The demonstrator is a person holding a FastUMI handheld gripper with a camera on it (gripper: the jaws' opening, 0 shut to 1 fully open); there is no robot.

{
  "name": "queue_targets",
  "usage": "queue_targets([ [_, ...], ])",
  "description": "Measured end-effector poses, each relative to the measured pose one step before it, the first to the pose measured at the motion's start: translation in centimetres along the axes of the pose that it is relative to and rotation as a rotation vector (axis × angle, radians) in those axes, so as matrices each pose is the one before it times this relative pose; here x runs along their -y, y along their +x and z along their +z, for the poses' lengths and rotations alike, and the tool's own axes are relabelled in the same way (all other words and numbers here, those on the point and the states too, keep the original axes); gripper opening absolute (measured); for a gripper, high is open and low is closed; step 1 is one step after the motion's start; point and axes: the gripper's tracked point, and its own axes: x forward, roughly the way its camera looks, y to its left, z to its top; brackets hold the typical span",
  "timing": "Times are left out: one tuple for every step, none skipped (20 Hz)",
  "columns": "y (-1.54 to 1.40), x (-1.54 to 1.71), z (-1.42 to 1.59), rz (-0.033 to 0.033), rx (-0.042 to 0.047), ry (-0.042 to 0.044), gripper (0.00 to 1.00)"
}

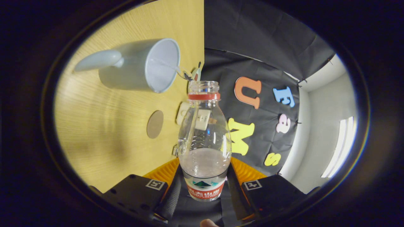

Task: Take the bottle from table, then pour the juice into the cup, finally place the bottle on the coaster

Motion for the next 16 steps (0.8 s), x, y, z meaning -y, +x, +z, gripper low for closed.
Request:
queue_targets([
  [-0.027,0.209,0.031,-0.00195,-0.00006,-0.00448,0.76],
  [-0.037,0.172,0.016,-0.0027,0.00165,-0.00369,0.76],
  [-0.05,0.156,-0.029,-0.00279,0.00072,-0.0031,0.76],
  [0.145,0.17,-0.001,-0.00232,0.00122,-0.00387,0.76],
  [-0.06,0.167,-0.026,-0.0021,-0.00129,-0.0054,0.76],
  [-0.057,0.156,0.058,-0.00304,0.00081,-0.00574,0.76],
  [-0.137,0.201,-0.002,-0.00338,0.00021,-0.0031,0.76],
  [-0.002,0.086,-0.042,-0.00126,-0.00051,-0.00165,0.76],
  [-0.011,0.11,0.002,-0.00099,-0.00082,-0.00293,0.76],
  [0.021,0.112,-0.017,-0.00106,0.00011,-0.00476,0.76],
  [-0.065,0.162,0.013,-0.00211,-0.00037,-0.00517,0.76],
  [0.12,0.058,0.09,-0.00108,0.00253,-0.00395,0.76],
  [0.016,0.111,-0.054,-0.00093,0.00039,-0.00301,0.76],
  [0.008,0.082,0.016,0.0003,0.002,-0.00199,0.76],
  [-0.031,0.013,0.008,0.00059,0.00052,-0.00303,0.76],
  [0.057,0.061,-0.173,0.00091,0.00183,-0.00513,0.76],
])
